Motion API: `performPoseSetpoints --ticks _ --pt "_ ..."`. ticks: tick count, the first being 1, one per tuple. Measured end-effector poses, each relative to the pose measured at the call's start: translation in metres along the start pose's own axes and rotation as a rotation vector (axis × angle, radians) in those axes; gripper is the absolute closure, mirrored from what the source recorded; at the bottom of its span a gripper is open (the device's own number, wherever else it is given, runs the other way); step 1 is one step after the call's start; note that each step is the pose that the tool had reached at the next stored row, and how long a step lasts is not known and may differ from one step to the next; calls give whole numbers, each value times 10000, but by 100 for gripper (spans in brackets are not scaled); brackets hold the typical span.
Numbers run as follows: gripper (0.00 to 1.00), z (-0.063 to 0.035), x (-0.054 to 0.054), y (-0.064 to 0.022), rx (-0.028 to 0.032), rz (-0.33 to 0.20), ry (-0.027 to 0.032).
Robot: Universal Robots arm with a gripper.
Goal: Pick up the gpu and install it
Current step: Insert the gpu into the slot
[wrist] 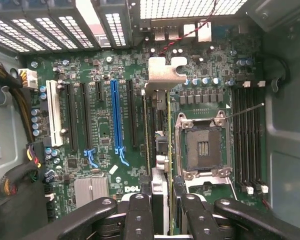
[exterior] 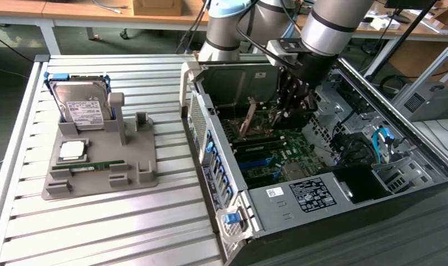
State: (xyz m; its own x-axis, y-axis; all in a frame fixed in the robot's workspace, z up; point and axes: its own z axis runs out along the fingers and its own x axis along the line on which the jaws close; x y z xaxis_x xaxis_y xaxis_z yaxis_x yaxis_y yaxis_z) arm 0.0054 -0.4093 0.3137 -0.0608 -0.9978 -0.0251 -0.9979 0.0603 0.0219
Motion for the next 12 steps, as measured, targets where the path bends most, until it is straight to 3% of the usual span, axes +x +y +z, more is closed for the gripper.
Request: performPoseSetpoints --ticks 12 --pt "73 7 80 -4 -1 -1 1"
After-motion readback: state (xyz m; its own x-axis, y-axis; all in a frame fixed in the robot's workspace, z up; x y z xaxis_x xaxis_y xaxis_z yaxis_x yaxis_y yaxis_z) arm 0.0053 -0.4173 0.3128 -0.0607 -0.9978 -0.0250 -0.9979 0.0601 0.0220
